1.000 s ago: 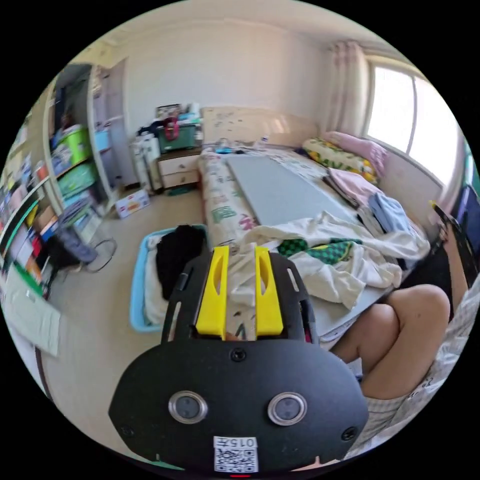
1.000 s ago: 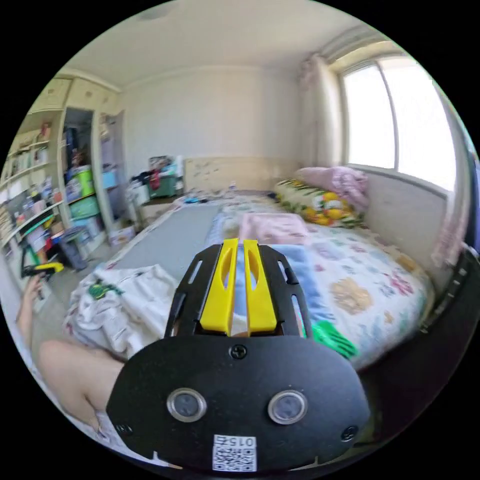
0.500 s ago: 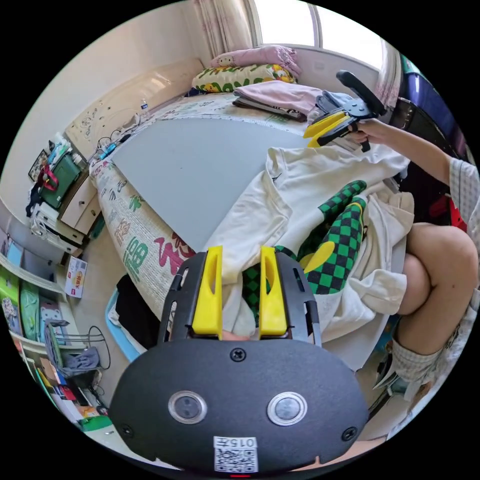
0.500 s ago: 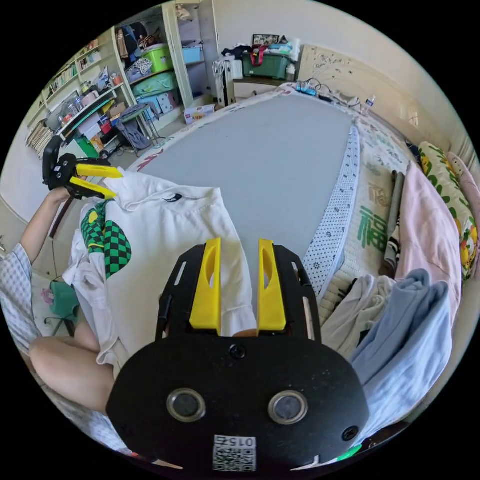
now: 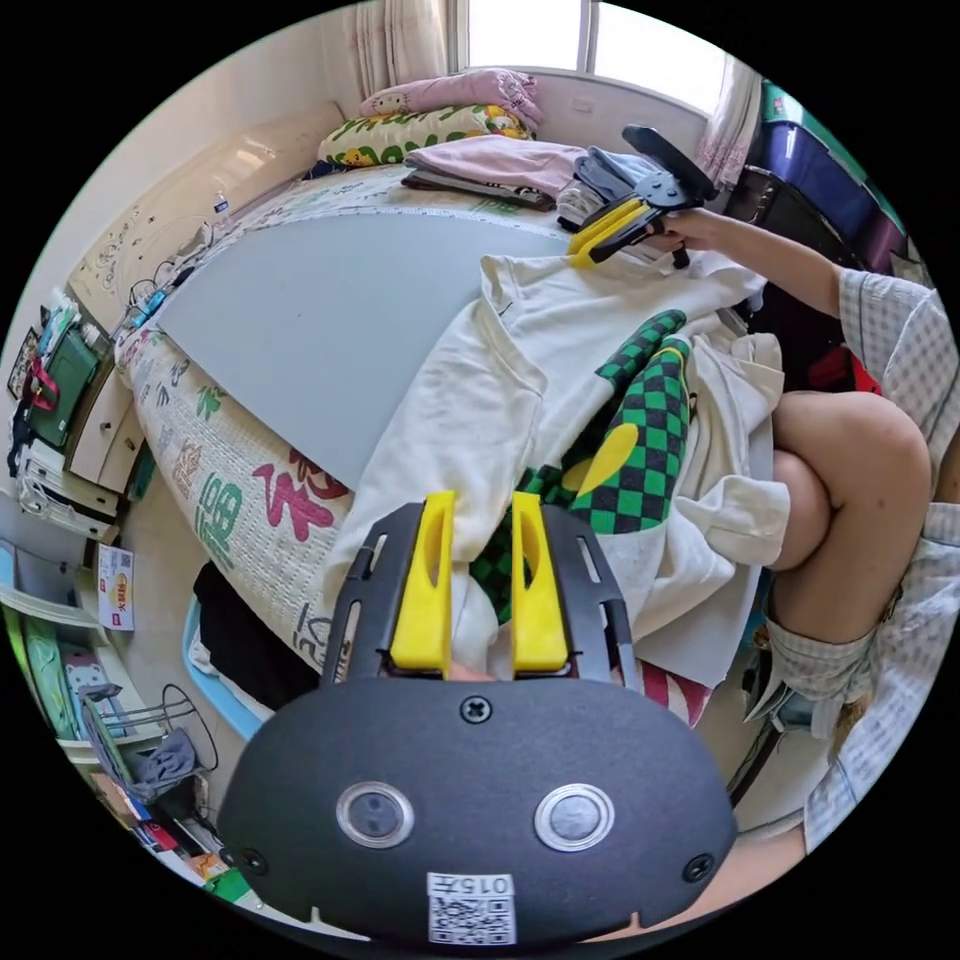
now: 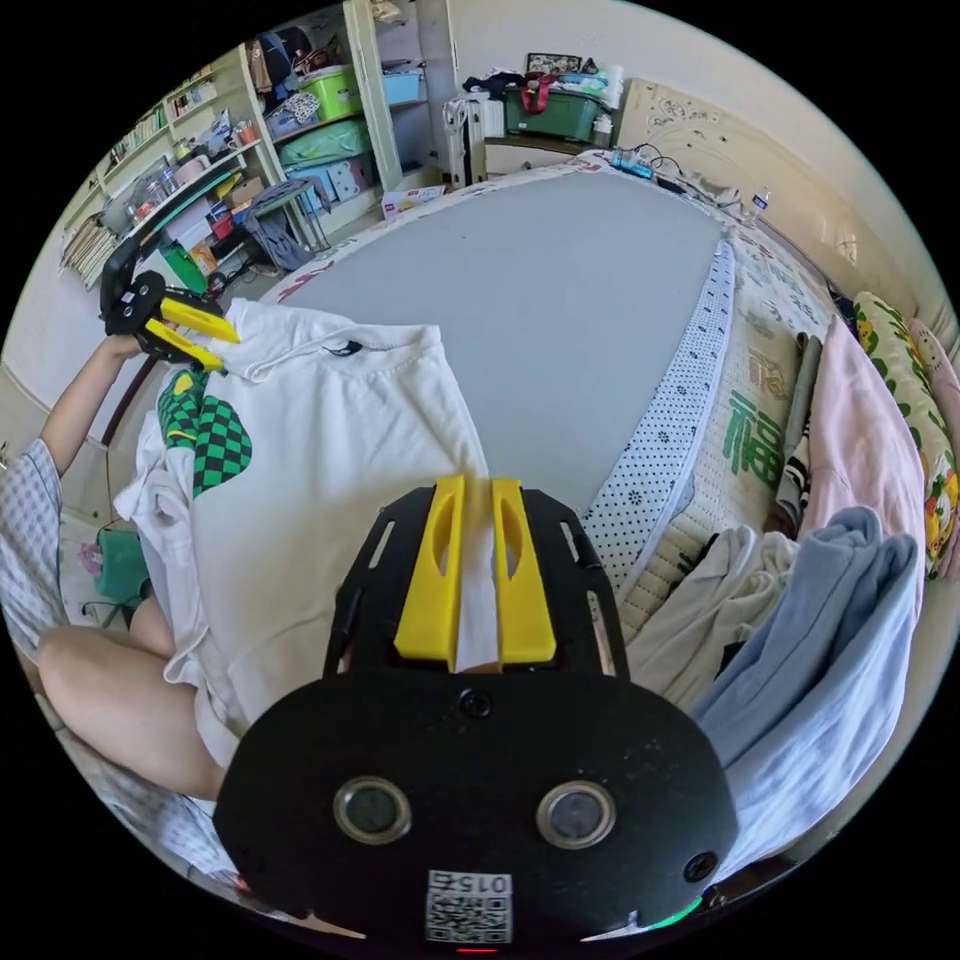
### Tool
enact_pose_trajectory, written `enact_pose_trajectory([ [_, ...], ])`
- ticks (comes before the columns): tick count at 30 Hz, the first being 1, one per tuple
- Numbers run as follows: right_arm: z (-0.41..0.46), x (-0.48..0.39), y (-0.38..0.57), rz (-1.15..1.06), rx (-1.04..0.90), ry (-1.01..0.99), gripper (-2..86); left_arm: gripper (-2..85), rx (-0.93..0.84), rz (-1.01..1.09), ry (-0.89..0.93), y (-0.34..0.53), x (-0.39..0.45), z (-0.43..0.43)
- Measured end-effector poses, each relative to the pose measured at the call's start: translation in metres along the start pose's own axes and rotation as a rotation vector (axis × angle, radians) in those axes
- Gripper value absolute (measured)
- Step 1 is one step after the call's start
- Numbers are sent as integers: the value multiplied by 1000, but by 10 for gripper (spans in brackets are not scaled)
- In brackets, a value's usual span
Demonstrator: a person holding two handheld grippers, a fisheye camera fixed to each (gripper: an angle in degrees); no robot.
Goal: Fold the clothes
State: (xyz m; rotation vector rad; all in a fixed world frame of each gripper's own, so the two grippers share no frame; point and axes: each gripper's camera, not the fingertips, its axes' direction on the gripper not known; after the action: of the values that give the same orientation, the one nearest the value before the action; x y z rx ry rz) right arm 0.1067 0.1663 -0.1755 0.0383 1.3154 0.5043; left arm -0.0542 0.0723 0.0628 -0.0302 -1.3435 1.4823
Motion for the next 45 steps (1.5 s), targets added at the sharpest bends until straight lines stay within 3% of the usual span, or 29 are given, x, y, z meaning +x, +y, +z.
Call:
enact_pose_trajectory([
  [4, -11, 5, 17, -46, -35, 26, 7, 16, 61, -129, -55, 20, 1, -14],
  [7, -44, 14, 42, 25, 55, 109, -2, 8, 225, -321, -161, 46, 7, -50],
  [12, -174, 17, 112, 224, 415, 65, -6, 1, 609, -611, -232, 100, 53, -136],
  [18, -360, -37, 226, 330, 856, 66, -1, -6, 1014, -680, -282, 141, 154, -225],
  [21, -442, -67, 284, 350, 1014, 75, 0, -7, 1135, -676, -273, 153, 198, -260],
  [33, -655, -176, 420, 224, 1142, 357, -7, -4, 1220, -453, -546, 159, 332, -382],
  [39, -733, -233, 426, 91, 1111, 657, -9, -1, 1206, -350, -713, 147, 361, -411],
  [45, -749, -230, 367, 90, 1053, 808, -9, 0, 1155, -312, -823, 106, 337, -408],
])
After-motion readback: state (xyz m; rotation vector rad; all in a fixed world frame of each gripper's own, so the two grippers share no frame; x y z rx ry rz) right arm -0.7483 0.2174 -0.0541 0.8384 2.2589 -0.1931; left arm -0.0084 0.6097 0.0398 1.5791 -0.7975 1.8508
